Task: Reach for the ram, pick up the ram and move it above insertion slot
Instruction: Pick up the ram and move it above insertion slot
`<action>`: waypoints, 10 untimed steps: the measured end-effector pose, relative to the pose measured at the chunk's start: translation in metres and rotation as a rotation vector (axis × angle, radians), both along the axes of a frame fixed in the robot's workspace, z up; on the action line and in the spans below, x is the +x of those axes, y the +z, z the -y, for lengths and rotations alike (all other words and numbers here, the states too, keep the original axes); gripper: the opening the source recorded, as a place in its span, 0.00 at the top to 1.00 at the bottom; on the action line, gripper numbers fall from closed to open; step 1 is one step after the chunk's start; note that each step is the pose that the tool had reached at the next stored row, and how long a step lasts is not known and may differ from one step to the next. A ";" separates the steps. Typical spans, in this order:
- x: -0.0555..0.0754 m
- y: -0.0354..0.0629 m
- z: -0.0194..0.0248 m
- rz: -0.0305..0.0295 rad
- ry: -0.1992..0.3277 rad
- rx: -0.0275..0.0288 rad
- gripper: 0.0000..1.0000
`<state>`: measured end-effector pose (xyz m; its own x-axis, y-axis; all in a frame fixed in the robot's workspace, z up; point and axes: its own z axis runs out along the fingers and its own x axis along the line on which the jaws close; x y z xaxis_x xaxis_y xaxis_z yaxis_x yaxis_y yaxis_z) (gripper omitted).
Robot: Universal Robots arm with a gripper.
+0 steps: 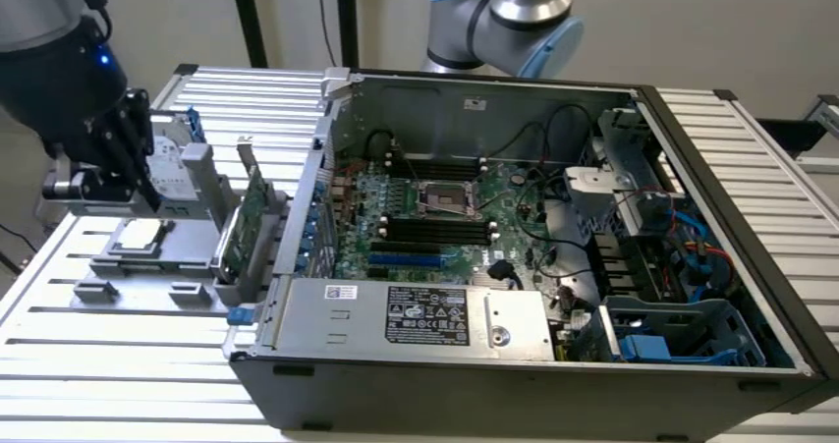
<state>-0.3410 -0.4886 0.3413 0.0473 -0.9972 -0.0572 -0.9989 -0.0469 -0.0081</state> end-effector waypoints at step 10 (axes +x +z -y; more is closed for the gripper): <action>0.035 0.0295 -0.0003 -0.0001 0.001 0.0167 0.87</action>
